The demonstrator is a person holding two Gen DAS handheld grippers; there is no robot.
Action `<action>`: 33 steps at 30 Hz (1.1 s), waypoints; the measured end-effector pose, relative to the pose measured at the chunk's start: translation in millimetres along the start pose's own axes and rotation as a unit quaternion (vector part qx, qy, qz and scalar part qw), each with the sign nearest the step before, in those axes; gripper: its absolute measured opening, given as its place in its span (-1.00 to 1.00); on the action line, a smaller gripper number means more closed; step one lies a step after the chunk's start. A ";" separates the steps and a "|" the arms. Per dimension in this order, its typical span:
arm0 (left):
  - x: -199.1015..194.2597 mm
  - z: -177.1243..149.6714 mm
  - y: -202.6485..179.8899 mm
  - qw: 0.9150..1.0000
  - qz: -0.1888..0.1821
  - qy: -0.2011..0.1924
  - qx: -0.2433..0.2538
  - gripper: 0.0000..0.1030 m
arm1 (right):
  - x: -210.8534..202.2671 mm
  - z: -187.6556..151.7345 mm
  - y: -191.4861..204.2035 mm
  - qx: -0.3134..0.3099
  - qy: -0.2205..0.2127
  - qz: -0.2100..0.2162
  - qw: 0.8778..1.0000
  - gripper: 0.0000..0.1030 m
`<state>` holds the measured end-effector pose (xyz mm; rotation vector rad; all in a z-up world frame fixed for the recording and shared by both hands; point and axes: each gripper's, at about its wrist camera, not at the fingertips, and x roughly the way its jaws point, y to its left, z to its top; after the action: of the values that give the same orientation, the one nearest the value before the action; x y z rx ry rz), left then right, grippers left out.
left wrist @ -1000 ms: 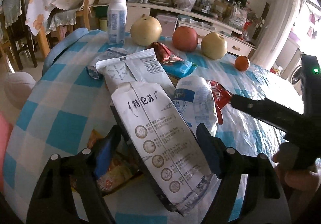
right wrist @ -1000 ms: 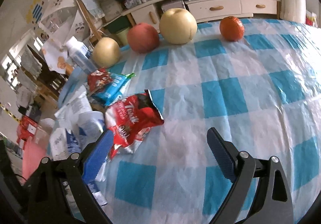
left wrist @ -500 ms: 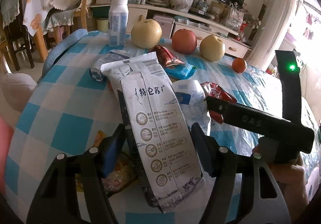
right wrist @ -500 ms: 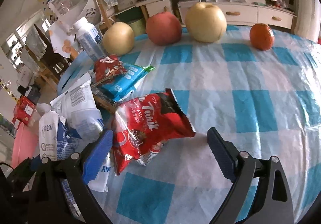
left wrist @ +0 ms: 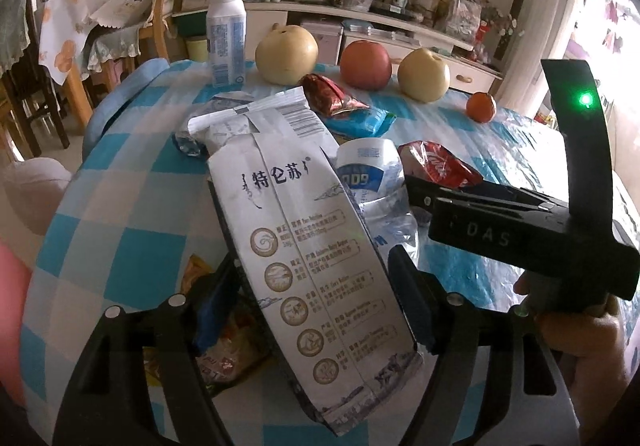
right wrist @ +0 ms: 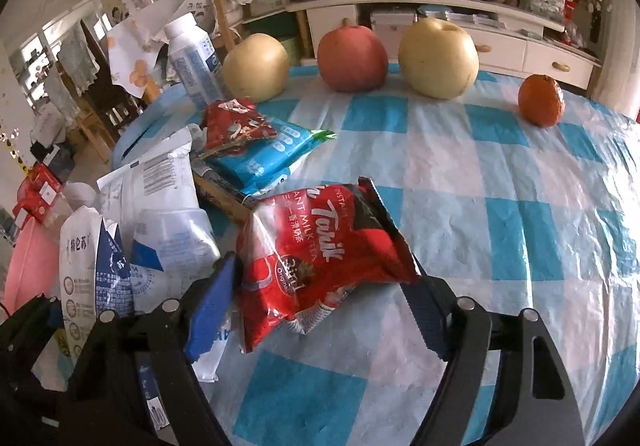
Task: Collect trash
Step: 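Grasp the red snack bag with the right tool and lift it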
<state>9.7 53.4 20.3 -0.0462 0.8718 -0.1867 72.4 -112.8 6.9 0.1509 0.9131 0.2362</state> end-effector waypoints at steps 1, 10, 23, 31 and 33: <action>-0.5 0.1 0.1 1.000 0.000 0.000 -0.001 0.39 | -0.3 -0.5 0.0 0.002 0.000 0.001 1.000 0.47; -2.5 0.1 3.5 1.000 -0.004 -0.001 -0.008 0.27 | -11.5 -2.8 0.9 -0.005 -0.005 -0.012 1.000 0.26; -24.4 1.4 20.5 0.999 -0.017 -0.032 -0.023 0.26 | -29.0 -7.4 -10.4 -0.001 -0.012 -0.014 1.000 -0.11; -42.9 6.0 40.1 0.997 -0.028 -0.056 -0.038 0.26 | -44.1 -21.3 -9.4 -0.043 0.015 0.004 0.999 -0.07; -45.5 6.7 41.2 0.997 -0.027 -0.060 -0.037 0.26 | -44.6 -24.4 -11.5 -0.046 0.023 0.010 0.999 0.06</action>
<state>-7.8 101.9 54.2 -0.1495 0.7587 -0.2004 28.4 -135.0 23.7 0.0697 0.9455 0.3016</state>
